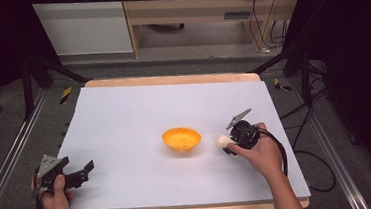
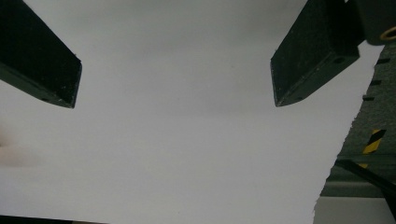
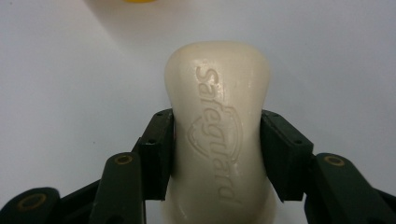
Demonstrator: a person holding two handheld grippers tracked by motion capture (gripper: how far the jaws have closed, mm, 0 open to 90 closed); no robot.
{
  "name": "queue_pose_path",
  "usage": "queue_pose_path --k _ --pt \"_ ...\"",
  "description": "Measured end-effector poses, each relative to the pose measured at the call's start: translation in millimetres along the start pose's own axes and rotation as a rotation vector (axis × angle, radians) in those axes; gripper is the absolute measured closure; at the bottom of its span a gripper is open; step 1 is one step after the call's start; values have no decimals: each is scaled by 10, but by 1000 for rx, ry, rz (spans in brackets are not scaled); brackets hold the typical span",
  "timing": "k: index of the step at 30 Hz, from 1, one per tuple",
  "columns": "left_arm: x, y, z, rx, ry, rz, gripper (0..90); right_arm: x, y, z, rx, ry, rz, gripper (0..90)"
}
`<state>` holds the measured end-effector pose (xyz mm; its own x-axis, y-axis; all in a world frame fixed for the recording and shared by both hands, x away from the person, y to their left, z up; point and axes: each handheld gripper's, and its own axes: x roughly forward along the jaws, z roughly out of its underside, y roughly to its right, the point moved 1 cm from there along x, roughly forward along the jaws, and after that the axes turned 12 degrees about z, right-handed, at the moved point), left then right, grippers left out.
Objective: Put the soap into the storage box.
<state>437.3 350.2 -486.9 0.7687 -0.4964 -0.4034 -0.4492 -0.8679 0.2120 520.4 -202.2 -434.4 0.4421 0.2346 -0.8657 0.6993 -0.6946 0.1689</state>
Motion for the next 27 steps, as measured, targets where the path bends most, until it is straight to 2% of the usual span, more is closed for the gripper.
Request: queue_pose_path --k 7,14,20,26,27 --pt "0 0 0 0 1 1 14 23 -34 -104 -26 -10 -5 491" --pt "0 -1 0 0 -1 2 14 -23 -15 -180 -47 3 -8 491" --pt "2 1 0 1 -1 0 14 -82 -26 -292 -110 36 -24 491" --pt "1 1 0 1 0 1 14 -91 -53 -377 -132 58 -43 491" --pt "1 0 0 0 0 1 14 -91 -59 -412 -157 61 -43 490"
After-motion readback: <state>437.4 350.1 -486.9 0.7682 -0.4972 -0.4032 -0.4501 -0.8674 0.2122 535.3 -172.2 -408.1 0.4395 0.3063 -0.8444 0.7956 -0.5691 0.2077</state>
